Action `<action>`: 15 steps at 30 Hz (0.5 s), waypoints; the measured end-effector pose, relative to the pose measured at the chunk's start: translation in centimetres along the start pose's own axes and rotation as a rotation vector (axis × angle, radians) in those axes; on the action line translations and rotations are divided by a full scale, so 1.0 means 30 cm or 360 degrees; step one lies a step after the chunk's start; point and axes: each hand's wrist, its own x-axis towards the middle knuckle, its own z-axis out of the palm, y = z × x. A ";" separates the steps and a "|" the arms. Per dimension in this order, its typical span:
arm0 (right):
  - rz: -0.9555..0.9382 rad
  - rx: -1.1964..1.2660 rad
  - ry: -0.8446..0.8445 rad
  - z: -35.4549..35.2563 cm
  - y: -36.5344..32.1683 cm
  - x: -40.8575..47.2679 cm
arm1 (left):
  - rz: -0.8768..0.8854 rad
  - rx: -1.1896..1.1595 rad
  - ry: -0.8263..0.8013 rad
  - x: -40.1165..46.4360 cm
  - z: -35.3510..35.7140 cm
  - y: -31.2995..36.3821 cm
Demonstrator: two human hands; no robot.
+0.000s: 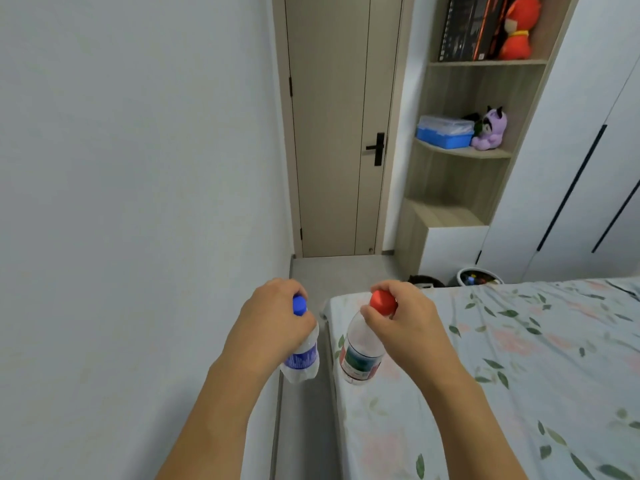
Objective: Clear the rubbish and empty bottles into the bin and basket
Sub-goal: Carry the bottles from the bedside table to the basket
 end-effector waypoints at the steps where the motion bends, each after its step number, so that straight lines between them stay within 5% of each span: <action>1: 0.0000 -0.0010 0.0006 0.010 -0.002 0.043 | 0.0003 -0.0003 -0.0011 0.049 0.004 -0.010; 15: -0.0029 -0.0035 -0.0015 0.103 0.013 0.595 | 0.0069 -0.0027 0.0086 0.612 0.019 0.007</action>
